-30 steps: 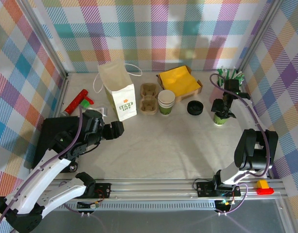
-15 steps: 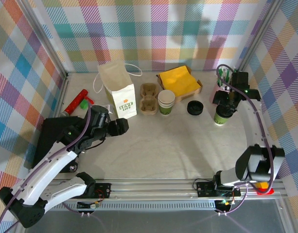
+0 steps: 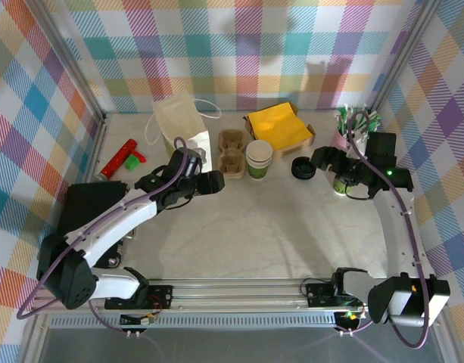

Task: Pack the takeout coffee

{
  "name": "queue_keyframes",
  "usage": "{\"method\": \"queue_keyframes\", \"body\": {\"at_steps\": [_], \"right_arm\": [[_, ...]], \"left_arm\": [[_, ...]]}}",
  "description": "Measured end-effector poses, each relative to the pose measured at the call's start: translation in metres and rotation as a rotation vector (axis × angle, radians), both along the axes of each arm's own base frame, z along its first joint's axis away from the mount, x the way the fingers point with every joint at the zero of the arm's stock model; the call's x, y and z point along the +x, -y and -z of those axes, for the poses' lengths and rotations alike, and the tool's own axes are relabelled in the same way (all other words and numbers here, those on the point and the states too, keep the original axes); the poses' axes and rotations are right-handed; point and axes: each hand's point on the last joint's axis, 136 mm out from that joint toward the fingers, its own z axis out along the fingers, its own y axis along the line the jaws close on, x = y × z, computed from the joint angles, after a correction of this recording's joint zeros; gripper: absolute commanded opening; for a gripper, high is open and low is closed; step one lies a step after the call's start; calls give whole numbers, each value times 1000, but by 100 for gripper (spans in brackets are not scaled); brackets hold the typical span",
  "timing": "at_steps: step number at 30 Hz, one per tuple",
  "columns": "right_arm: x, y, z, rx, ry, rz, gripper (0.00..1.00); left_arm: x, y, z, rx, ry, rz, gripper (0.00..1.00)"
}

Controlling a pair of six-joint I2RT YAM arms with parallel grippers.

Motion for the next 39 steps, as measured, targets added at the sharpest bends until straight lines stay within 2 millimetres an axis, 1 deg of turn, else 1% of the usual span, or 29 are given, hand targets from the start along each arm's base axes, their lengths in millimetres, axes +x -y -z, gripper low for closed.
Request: {"method": "queue_keyframes", "body": {"at_steps": [2,4,6,9,13,17,20,22,25,28,29,31,33,35,37,39], "right_arm": [[-6,-8,5,32,-9,-27,85],[-12,-14,6,52,-3,-46,85],[-18,-19,4,68,9,-65,85],[-24,-23,-1,78,30,-83,85],[-26,-26,-1,82,32,-97,85],[-26,-27,-1,80,32,-102,85],[-27,-27,0,80,31,-102,85],[-27,-27,0,80,30,-102,85],[-27,-27,0,81,30,-102,85],[-29,-28,-2,80,39,-104,85],[-30,-28,-3,79,44,-104,85],[-31,-27,-5,76,52,-103,85],[-32,-28,-5,76,54,-105,85],[-33,-28,-4,76,53,-105,85],[-34,-28,-2,76,48,-105,85],[-36,-28,0,76,41,-104,85]], "left_arm": [[13,-2,1,8,17,-13,69],[27,-8,4,24,28,-34,69],[41,-16,10,44,32,-59,68],[54,-31,20,76,24,-94,68],[64,-52,26,108,18,-133,68],[71,-70,26,127,23,-164,68],[73,-74,26,134,27,-162,66],[72,-70,24,119,25,-148,63],[69,-59,24,84,14,-124,62],[64,-39,28,63,1,-94,61],[62,-30,32,60,-5,-78,61],[56,-13,41,61,-28,-52,61],[51,4,57,77,-63,-29,61],[51,14,72,97,-92,-29,61],[52,20,86,114,-119,-41,61],[58,19,97,134,-137,-74,61]]}}
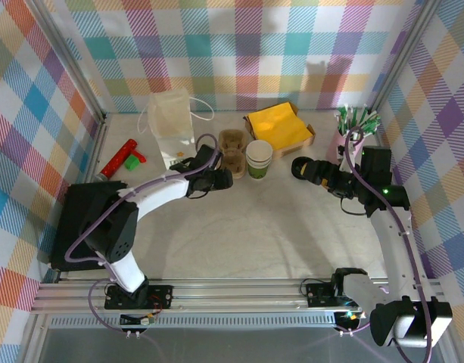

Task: Pack the takeout coffee

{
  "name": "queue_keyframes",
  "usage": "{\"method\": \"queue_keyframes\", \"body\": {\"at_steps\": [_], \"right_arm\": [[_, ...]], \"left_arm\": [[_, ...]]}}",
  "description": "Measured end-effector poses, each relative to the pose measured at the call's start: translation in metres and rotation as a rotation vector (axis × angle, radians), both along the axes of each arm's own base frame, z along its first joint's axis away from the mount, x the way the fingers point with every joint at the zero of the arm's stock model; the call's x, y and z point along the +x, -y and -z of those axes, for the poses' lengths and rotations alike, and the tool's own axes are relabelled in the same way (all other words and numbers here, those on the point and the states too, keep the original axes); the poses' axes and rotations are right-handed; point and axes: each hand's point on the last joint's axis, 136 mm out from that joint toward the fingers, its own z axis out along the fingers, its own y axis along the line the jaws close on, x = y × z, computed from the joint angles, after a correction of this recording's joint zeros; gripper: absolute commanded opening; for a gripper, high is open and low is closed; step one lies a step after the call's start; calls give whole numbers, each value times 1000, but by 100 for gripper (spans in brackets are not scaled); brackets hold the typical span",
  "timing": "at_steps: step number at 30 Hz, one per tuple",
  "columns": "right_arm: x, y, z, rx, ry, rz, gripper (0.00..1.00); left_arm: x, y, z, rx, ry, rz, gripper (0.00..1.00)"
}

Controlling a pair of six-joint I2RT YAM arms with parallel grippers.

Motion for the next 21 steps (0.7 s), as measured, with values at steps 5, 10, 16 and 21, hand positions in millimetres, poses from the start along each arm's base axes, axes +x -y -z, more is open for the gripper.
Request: {"method": "queue_keyframes", "body": {"at_steps": [5,10,16,21], "right_arm": [[-2,0,3,-2,-4,2,85],[-4,0,5,-2,-10,2,85],[-4,0,5,-2,-11,2,85],[-5,0,6,-2,-15,2,85]], "left_arm": [[23,-2,2,44,26,-71,59],[50,4,-7,67,77,-107,56],[69,1,0,137,85,-145,54],[77,-2,9,192,79,-157,44]]}}
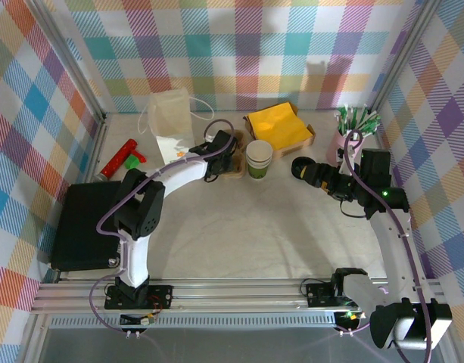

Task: Pack the takeout coffee

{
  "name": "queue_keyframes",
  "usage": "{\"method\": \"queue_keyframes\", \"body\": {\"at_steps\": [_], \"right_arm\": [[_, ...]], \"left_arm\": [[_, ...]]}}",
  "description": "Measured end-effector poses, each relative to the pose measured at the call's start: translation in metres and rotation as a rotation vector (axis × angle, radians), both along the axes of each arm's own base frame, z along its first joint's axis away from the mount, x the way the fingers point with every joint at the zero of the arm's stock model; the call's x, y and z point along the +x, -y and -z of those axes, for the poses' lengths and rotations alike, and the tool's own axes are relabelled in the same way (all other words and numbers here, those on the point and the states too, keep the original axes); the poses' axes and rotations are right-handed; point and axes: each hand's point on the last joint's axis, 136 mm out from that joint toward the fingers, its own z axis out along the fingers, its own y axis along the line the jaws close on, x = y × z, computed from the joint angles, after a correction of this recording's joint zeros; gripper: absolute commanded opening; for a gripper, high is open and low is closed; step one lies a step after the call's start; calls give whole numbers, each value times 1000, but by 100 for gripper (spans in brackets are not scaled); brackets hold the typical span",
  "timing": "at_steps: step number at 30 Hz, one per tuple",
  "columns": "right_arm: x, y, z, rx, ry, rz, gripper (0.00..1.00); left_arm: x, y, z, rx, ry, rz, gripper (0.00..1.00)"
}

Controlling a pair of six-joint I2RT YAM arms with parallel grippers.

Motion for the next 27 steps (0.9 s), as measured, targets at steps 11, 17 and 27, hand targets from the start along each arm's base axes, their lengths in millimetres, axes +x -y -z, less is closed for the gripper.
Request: {"method": "queue_keyframes", "body": {"at_steps": [11,17,27], "right_arm": [[-3,0,8,0,-21,0,85],[-3,0,8,0,-24,0,85],[-4,0,7,1,-24,0,85]], "left_arm": [[6,1,4,48,-13,26,27],[8,2,0,52,-9,35,19],[10,3,4,73,-22,52,22]]}}
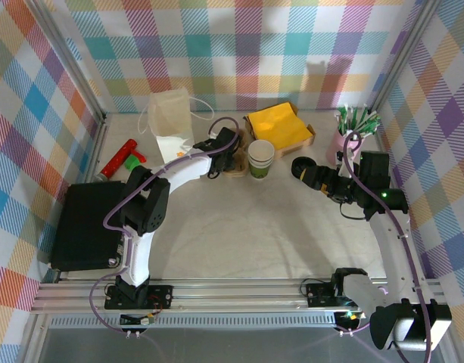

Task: Pack the takeout coffee

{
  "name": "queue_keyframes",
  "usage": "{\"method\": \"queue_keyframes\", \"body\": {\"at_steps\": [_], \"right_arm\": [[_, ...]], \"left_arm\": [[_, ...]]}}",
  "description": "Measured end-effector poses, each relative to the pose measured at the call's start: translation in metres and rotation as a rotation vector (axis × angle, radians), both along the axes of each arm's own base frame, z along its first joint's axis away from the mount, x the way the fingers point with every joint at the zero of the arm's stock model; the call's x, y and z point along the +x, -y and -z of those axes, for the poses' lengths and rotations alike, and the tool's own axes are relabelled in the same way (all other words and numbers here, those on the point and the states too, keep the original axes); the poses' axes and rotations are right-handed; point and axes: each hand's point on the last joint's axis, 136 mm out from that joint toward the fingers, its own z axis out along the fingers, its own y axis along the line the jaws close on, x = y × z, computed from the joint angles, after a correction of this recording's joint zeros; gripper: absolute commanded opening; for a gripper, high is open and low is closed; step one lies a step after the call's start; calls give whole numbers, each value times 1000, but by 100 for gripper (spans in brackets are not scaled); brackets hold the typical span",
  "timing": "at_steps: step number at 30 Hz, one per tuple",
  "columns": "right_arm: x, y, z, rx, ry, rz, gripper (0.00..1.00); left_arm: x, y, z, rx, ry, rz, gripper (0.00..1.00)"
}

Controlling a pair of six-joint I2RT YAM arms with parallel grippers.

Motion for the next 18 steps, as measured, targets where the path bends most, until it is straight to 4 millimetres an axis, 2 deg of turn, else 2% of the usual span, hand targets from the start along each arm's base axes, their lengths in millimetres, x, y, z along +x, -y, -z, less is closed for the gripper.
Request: {"method": "queue_keyframes", "body": {"at_steps": [3,11,18], "right_arm": [[0,0,0,0,-2,0,85],[0,0,0,0,-2,0,85],[0,0,1,0,-2,0,85]], "left_arm": [[1,1,0,0,0,2,19],[2,1,1,2,-1,3,21],[4,2,1,2,1,5,14]]}}
